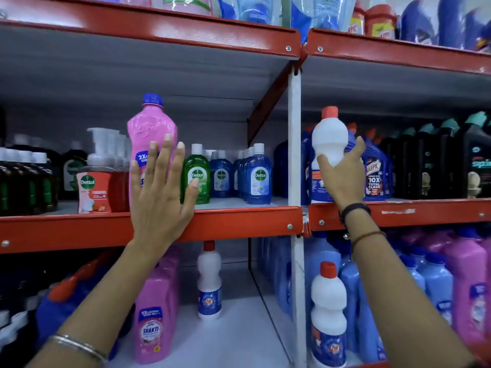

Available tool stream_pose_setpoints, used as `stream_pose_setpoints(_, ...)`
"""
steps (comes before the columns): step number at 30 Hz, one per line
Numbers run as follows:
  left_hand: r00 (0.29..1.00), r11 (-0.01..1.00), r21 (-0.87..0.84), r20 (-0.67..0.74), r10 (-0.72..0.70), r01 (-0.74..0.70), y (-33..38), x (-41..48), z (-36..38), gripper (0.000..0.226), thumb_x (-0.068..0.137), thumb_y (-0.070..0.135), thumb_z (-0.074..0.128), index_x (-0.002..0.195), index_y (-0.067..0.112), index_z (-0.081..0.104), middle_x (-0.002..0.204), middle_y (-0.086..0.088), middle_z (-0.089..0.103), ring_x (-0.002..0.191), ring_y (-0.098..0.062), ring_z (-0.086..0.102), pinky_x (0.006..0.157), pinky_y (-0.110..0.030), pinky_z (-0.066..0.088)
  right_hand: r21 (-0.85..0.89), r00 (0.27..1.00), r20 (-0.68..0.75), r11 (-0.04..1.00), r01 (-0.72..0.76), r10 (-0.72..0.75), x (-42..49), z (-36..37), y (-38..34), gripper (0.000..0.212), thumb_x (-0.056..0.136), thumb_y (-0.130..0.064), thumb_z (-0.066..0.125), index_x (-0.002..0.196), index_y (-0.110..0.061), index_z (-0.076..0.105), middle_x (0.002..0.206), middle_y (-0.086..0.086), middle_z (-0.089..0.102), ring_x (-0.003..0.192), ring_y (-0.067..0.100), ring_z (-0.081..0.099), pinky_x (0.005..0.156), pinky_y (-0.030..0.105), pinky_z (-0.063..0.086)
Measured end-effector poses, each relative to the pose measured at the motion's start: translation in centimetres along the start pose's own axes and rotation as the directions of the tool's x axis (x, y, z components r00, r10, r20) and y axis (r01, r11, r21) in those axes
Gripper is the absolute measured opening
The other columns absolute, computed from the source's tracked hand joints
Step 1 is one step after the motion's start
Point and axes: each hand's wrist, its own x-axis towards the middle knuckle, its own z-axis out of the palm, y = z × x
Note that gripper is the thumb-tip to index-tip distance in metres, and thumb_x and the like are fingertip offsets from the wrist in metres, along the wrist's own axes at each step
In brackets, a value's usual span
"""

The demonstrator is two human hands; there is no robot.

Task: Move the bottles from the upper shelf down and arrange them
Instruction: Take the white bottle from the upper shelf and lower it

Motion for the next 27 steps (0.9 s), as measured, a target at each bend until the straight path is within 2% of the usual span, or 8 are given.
stream_pose_setpoints(3,1.000,1.000,0.014,-0.010,-0.022,0.023,0.1,0.2,-0.2,0.065,0.096,0.048,0.025,0.153,0.020,0.014,0.162,-0.005,0.010,0.150,-0.021,0.005,0.121,-0.045,0.002,-0.066,0.995,0.093,0.998,-0.026,0.032,0.6,-0.4,-0.1,0.065,0.085,-0.037,0.057,0.136,-0.006,0.031,0.126,0.022,0.055,0.108,0.039,0.054,0.073,0.033,0.034)
stream_pose_setpoints(7,1.000,0.998,0.064,-0.006,-0.011,0.012,0.0,-0.1,0.2,0.065,0.095,0.049,0.026,0.153,0.020,0.016,0.162,-0.005,0.009,0.150,-0.021,0.005,0.121,-0.048,0.005,-0.091,0.985,0.161,0.995,-0.050,0.065,1.9,-0.9,0.0,0.062,0.076,-0.044,0.065,0.121,-0.006,0.045,0.119,0.018,0.058,0.098,0.034,0.054,0.073,0.037,0.040)
stream_pose_setpoints(9,1.000,0.997,0.081,-0.014,-0.010,0.012,-0.2,-0.1,0.3,0.065,0.095,0.049,0.026,0.153,0.020,0.018,0.162,-0.005,0.010,0.150,-0.022,0.005,0.121,-0.051,0.007,-0.098,0.987,0.148,0.994,-0.055,0.069,2.3,-1.1,0.0,0.064,0.072,-0.046,0.067,0.118,-0.008,0.046,0.117,0.015,0.058,0.103,0.036,0.055,0.076,0.040,0.042)
stream_pose_setpoints(12,1.000,0.996,0.085,-0.007,-0.006,0.007,-0.1,-0.1,0.3,0.064,0.095,0.049,0.025,0.152,0.020,0.021,0.162,-0.005,0.009,0.150,-0.022,0.005,0.121,-0.052,0.007,-0.064,0.997,0.049,0.996,-0.059,0.062,1.9,-1.8,-0.2,0.066,0.071,-0.044,0.069,0.120,-0.009,0.045,0.120,0.012,0.058,0.107,0.034,0.055,0.074,0.034,0.037)
stream_pose_setpoints(15,1.000,0.995,0.096,0.001,0.003,-0.003,-0.1,-0.1,0.3,0.063,0.096,0.049,0.026,0.152,0.021,0.021,0.162,-0.006,0.008,0.150,-0.023,0.004,0.121,-0.052,0.006,0.125,0.994,-0.060,0.989,-0.084,0.092,1.0,-2.7,-0.2,0.069,0.071,-0.037,0.072,0.125,-0.009,0.041,0.122,0.008,0.059,0.100,0.025,0.057,0.073,0.023,0.038)
stream_pose_setpoints(18,1.000,0.995,0.096,0.003,-0.005,0.004,-0.2,-0.1,0.3,0.063,0.096,0.049,0.025,0.152,0.021,0.023,0.162,-0.006,0.009,0.150,-0.023,0.004,0.120,-0.051,0.005,0.375,0.983,-0.150,0.926,-0.038,0.101,0.2,-3.4,-0.1,0.069,0.069,-0.032,0.076,0.125,-0.008,0.044,0.118,0.003,0.060,0.092,0.011,0.056,0.061,0.002,0.041)
stream_pose_setpoints(22,1.000,0.996,0.084,0.006,0.017,-0.017,-0.4,-0.4,0.1,0.063,0.097,0.049,0.023,0.153,0.023,0.016,0.162,-0.005,0.009,0.150,-0.023,0.004,0.121,-0.051,0.006,0.545,0.973,-0.220,0.836,0.064,0.068,-0.5,-4.8,-1.0,0.060,0.060,-0.040,0.078,0.108,-0.017,0.050,0.111,0.001,0.062,0.097,0.013,0.061,0.082,0.024,0.051)
stream_pose_setpoints(27,1.000,0.998,0.062,0.009,0.007,-0.007,-0.6,-0.8,-0.1,0.063,0.097,0.049,0.023,0.153,0.025,0.008,0.162,-0.003,0.008,0.150,-0.021,0.004,0.120,-0.047,0.002,0.661,0.980,-0.198,0.739,0.131,0.003,-4.3,-5.6,-2.4,0.046,0.062,-0.033,0.079,0.098,-0.027,0.050,0.105,-0.004,0.062,0.094,0.006,0.063,0.079,0.021,0.050)
